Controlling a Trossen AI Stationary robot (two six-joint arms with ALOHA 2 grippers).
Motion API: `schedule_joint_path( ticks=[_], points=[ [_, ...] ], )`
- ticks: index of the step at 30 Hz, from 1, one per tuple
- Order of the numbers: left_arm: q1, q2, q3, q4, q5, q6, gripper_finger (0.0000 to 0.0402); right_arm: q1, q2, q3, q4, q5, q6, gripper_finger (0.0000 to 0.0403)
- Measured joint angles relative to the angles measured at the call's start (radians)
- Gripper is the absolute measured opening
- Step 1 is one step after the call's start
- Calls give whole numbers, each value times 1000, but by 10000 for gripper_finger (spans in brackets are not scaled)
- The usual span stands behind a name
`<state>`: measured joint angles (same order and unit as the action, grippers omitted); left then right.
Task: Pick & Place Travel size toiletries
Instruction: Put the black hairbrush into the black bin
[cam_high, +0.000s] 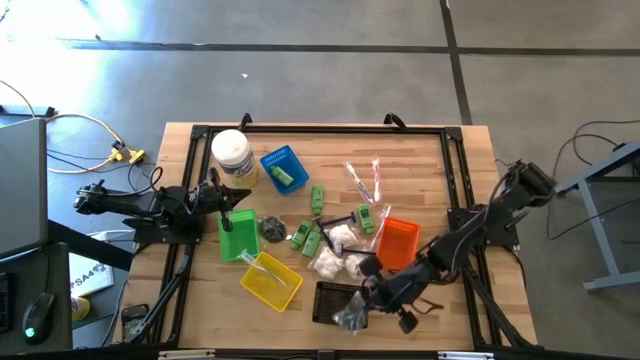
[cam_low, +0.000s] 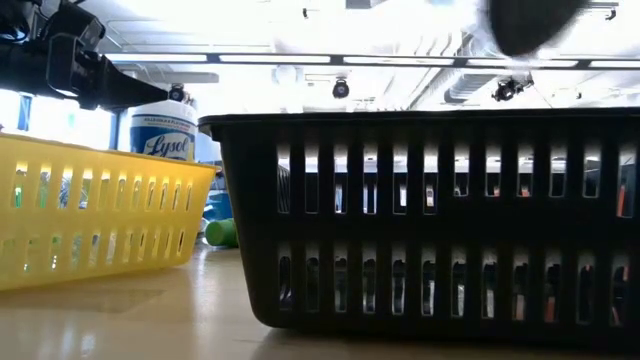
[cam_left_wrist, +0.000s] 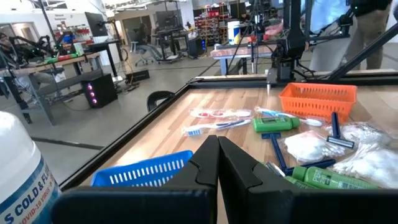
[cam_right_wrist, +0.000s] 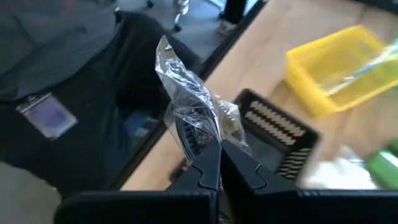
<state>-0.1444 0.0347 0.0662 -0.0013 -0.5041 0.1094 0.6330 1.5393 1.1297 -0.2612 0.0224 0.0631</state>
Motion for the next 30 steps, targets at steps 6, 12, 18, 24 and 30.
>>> schedule_joint_path(
  ticks=[6,12,18,24,30],
  points=[
    [0,0,0,0,0,-25,0,0,73,0,65,-22,34,2],
    [0,0,0,0,0,-57,0,-7,115,0,56,-4,97,2],
    [0,0,0,2,0,-62,0,-7,122,0,47,19,146,2],
    [0,0,0,5,0,-61,0,-8,122,0,-26,83,199,2],
    [0,0,0,5,0,-59,0,-20,122,0,-37,100,202,4]
  ],
)
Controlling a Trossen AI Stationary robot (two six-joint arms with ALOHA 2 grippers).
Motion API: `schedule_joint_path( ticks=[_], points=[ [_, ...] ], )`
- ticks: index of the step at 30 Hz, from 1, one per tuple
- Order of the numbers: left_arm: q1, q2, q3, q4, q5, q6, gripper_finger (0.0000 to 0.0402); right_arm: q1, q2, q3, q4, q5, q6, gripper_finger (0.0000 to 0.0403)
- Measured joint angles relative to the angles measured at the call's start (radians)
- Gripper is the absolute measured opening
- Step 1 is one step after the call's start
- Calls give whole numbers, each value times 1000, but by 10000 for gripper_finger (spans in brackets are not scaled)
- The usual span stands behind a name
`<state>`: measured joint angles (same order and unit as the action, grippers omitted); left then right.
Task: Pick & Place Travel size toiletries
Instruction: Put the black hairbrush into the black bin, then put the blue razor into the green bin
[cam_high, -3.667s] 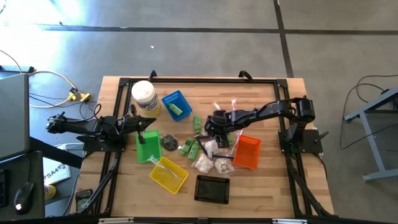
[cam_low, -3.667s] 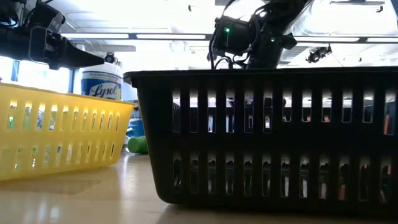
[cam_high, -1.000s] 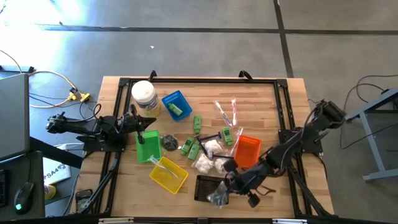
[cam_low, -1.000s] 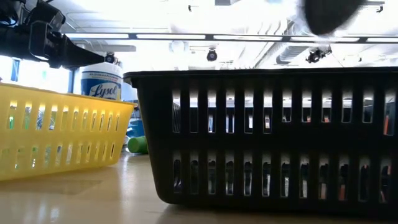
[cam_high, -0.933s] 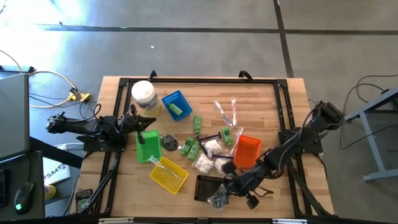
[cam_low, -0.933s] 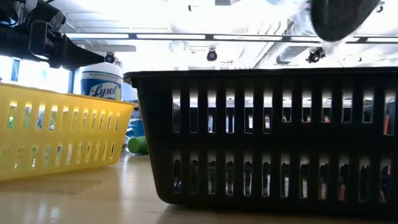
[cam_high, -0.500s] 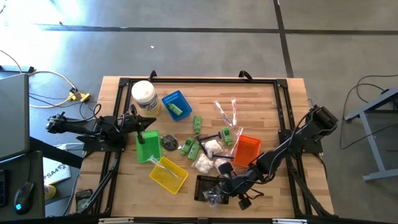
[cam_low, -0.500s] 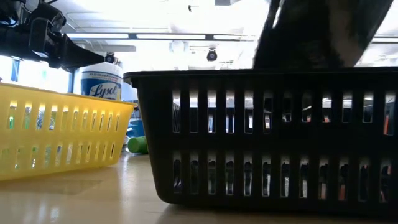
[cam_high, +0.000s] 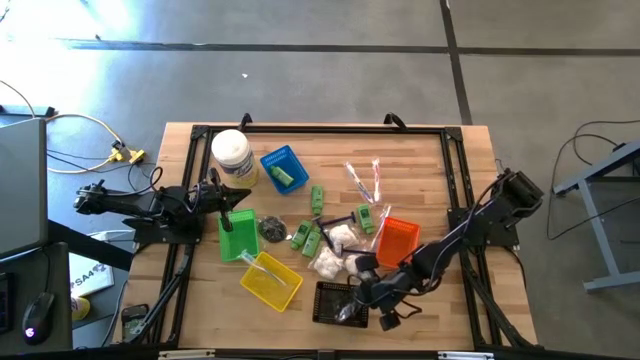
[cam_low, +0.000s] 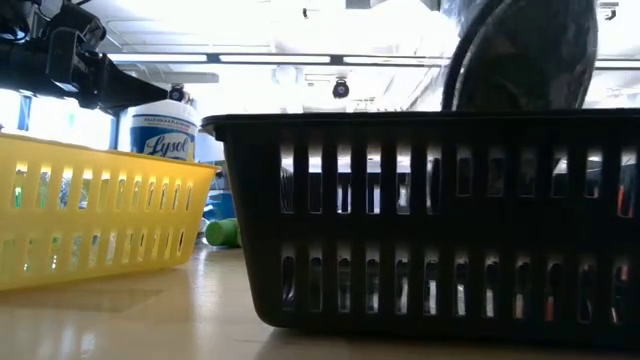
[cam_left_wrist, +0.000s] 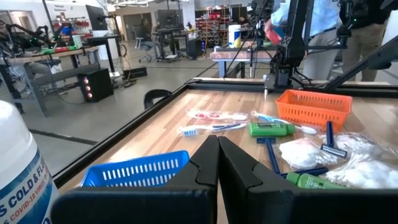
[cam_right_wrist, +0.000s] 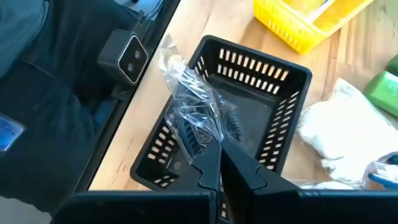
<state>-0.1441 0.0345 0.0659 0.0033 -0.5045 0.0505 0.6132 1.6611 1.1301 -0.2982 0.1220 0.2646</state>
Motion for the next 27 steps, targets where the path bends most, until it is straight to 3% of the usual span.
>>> schedule_joint_path(
  ticks=[5,12,16,21,27],
  points=[
    [0,0,0,0,0,0,0,-3,0,0,0,-16,-6,28],
    [0,0,0,-2,0,-3,0,-28,-1,0,-3,-43,-7,108],
    [0,0,0,-2,0,-3,0,-54,-70,-2,-12,-25,-59,131],
    [0,0,0,-2,0,6,0,-58,-259,-1,-5,202,-186,116],
    [0,0,0,-2,0,23,0,-108,-523,-17,7,184,-275,37]
  ],
)
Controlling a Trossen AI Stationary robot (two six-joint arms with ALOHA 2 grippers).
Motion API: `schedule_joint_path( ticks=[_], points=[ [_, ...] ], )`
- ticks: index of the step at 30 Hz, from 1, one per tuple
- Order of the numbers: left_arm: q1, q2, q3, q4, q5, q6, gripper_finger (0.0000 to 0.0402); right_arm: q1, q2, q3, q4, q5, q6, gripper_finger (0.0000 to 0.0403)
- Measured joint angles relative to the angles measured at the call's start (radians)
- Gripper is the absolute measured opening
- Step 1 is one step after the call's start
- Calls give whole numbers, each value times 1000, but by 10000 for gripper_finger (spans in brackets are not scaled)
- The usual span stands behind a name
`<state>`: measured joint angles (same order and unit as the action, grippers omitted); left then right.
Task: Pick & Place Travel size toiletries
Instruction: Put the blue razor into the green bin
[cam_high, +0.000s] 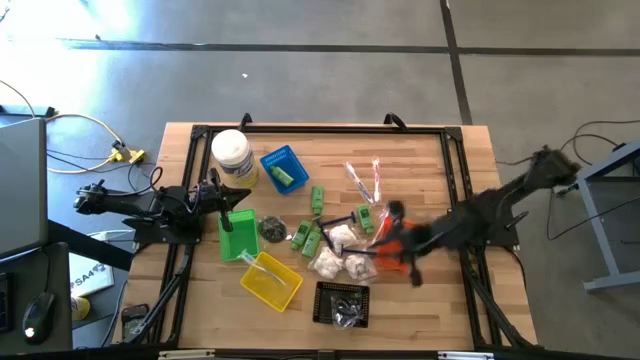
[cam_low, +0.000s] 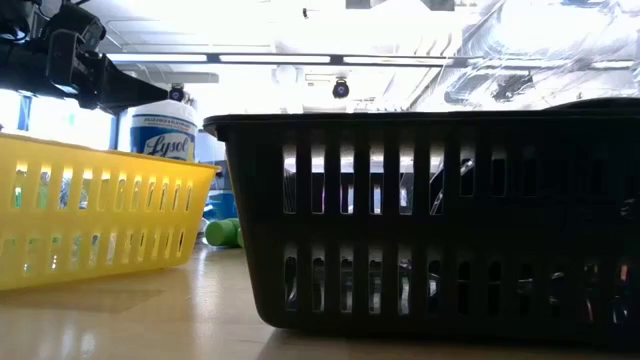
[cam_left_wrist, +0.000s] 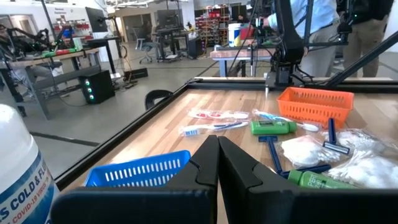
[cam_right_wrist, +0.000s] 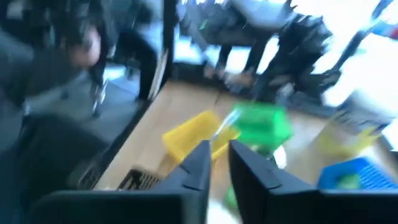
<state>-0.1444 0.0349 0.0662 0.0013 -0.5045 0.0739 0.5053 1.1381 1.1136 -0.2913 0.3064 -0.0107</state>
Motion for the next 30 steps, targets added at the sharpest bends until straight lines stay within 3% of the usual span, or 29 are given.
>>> schedule_joint_path(
  ticks=[4,13,22,30],
  points=[
    [0,0,0,0,0,8,0,-80,-181,-95,28,-14,-22,7],
    [0,0,0,-3,0,8,0,-352,-614,-458,274,-334,72,3],
    [0,0,0,-3,-1,8,0,-508,-962,-783,314,-336,206,4],
    [0,0,0,-3,-1,37,0,-577,-1094,-970,428,-358,175,4]
  ],
)
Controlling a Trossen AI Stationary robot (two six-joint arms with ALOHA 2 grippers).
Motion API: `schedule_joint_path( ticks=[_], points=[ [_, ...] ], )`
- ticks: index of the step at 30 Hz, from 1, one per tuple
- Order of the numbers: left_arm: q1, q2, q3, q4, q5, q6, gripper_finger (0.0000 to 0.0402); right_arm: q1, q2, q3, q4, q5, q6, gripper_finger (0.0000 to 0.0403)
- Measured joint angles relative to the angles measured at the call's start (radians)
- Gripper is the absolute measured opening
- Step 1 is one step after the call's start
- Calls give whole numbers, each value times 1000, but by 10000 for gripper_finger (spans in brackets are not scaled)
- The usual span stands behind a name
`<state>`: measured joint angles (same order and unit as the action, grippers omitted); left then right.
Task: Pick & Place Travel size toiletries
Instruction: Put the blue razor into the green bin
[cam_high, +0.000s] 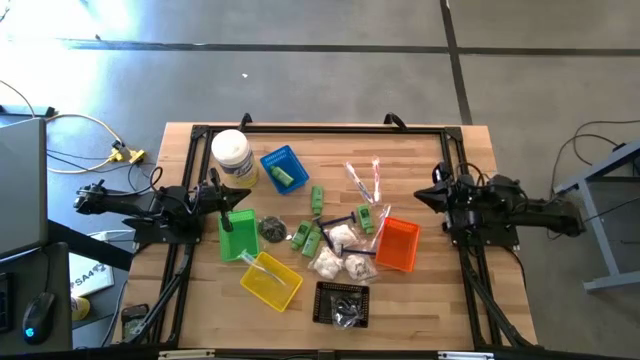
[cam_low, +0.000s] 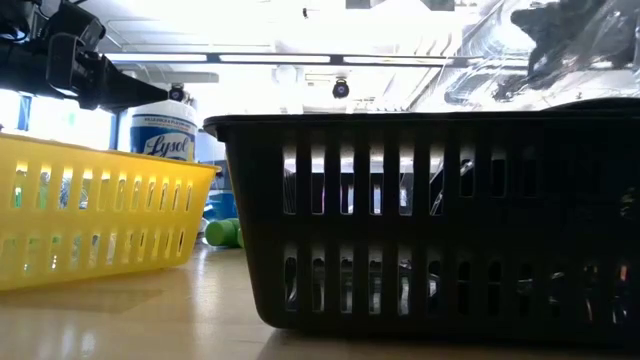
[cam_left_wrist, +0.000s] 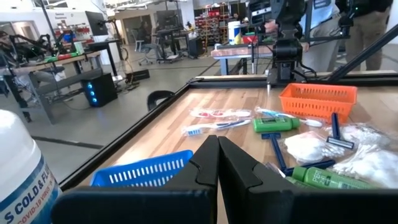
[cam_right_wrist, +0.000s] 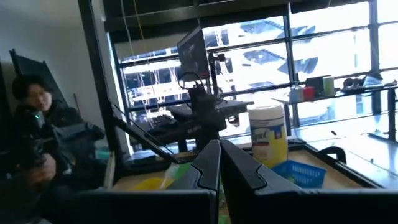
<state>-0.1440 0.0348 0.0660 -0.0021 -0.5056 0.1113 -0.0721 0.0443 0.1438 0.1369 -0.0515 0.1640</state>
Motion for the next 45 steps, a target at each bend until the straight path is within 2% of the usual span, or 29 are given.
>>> schedule_joint_path(
  ticks=[9,12,17,29,35,45],
  points=[
    [0,0,0,0,-2,52,0,-43,-8,-133,123,2,-9,4],
    [0,0,0,0,-2,68,0,-59,-4,-133,130,54,-23,4],
    [0,0,0,1,-2,68,0,-80,-3,-134,108,22,-32,4],
    [0,0,0,0,-4,68,0,-80,4,-135,106,25,-34,4],
    [0,0,0,0,-4,68,0,-80,5,-136,90,77,-27,4],
    [0,0,0,42,-4,67,0,-80,5,-136,147,78,-114,4]
  ],
)
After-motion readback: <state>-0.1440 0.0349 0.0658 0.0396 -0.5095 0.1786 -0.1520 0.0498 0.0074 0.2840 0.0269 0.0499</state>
